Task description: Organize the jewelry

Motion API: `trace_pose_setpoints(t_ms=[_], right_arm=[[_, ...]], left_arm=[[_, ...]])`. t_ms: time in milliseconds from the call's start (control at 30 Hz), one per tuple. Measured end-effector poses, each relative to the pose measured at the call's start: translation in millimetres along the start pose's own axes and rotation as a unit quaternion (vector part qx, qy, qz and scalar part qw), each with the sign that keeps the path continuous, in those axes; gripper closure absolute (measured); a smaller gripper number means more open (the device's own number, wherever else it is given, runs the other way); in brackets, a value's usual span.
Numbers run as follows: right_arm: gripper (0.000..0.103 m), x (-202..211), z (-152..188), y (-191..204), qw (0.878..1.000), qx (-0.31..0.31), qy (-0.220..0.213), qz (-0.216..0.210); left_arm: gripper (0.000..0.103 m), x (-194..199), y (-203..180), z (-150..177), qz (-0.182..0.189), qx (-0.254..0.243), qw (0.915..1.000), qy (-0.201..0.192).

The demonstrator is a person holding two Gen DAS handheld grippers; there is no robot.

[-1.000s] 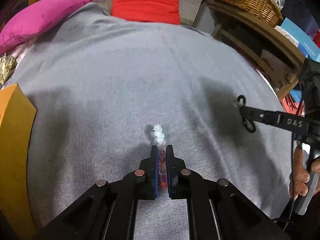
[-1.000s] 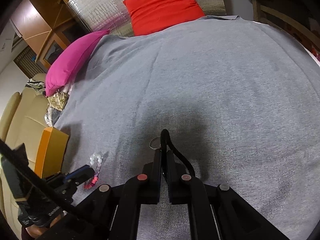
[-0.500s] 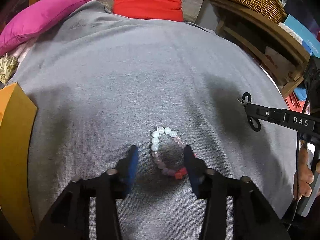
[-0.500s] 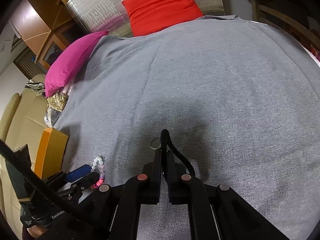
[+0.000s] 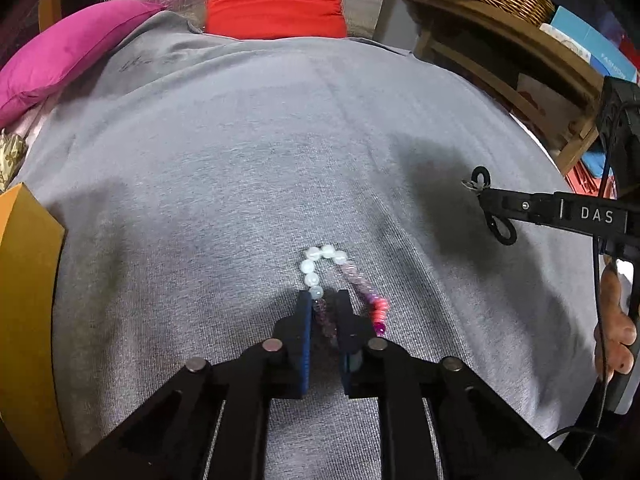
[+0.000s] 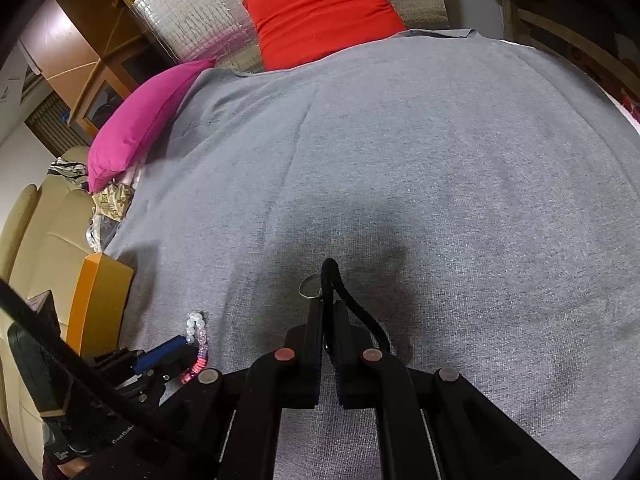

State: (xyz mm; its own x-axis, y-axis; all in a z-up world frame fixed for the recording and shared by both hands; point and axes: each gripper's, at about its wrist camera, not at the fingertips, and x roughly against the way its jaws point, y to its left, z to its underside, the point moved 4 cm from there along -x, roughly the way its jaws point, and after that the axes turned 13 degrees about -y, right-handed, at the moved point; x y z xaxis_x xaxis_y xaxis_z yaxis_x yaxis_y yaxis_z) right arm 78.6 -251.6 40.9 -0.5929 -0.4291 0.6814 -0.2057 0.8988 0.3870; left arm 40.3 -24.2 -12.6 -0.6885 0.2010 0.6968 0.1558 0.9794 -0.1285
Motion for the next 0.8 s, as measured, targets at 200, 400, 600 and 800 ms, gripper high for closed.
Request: trace_pose_setpoints(t_ms=[200,400,600,800], right_arm=[[0.097,1,0,0,1.0,0.001,-0.002,0.0],[0.097,1,0,4,1.0,0.004,0.0,-0.005],[0.097,2,1,15,1.0,0.012,-0.001,-0.013],[0.097,8,6,37,0.999,0.026,-0.008,-0.044]], left_arm=[[0.096,6,3,-3,0.009,0.01,0.9999,-0.01],[0.096,35,2,-10,0.016,0.017,0.9988,-0.042],[0.096,64,6,-12,0.015,0.02,0.9975,-0.066],[0.096,98,16,-15,0.016,0.028,0.9949,-0.095]])
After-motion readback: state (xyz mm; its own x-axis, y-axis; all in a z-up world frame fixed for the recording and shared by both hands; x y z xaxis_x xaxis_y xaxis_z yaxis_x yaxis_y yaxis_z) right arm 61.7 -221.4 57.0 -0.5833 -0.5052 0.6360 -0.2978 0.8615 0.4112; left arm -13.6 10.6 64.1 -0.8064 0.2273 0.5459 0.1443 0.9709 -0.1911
